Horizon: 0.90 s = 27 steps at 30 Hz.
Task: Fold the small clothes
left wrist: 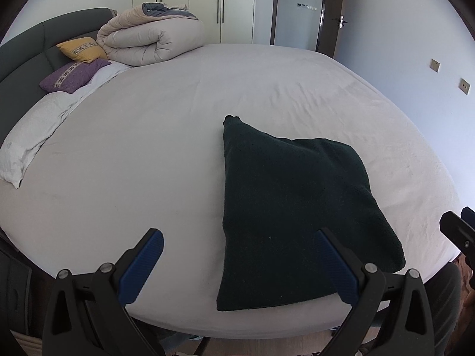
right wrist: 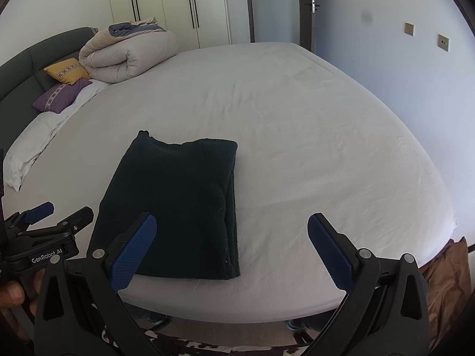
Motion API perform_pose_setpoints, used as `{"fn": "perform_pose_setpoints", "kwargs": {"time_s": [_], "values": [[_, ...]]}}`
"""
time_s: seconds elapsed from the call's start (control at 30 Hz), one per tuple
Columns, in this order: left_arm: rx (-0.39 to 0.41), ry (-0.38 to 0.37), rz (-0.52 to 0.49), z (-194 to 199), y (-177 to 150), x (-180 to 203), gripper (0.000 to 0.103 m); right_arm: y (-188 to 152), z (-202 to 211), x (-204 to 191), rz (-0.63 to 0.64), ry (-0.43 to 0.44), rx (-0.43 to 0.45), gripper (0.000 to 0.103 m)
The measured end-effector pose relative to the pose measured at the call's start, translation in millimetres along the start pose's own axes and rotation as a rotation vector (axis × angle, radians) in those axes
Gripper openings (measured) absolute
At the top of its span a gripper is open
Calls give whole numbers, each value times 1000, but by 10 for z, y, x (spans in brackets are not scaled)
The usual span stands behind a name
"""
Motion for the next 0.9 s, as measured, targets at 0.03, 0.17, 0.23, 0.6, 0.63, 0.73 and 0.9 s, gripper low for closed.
{"fn": "perform_pose_setpoints", "kwargs": {"time_s": [0.03,0.17,0.23,0.6,0.63,0.73,0.9], "values": [[-1,0,1,-4,0,-6,103,1,1,-5,1,1,-1,103],[-4,-1,2,-14,-11,-12,103,-3,-5,-23,4,1,-3,103],[-6,0,2,-21,-11,-18,103,-6,-6,-32,7,2,-3,103],[-11,1,5,-47,-26,-46,103,-15,-6,-39,9,3,-4,103],[-12,1,5,-50,-28,-50,103,-12,-6,-35,10,2,-5,103],[-14,1,7,-57,-33,-57,103,-31,-18,-39,13,4,-6,103],[-15,2,7,-58,-38,-64,103,-47,-30,-51,16,7,-9,103]]}}
Point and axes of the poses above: each gripper's, at about its wrist camera, not at the fingertips, and z roughly against the way its jaws point, x to its right, y to its top, the point moved 7 cm from there along -z, roughly the way its jaws point, and after that the axes turned 13 degrees about -y, right-handed, at the moved point
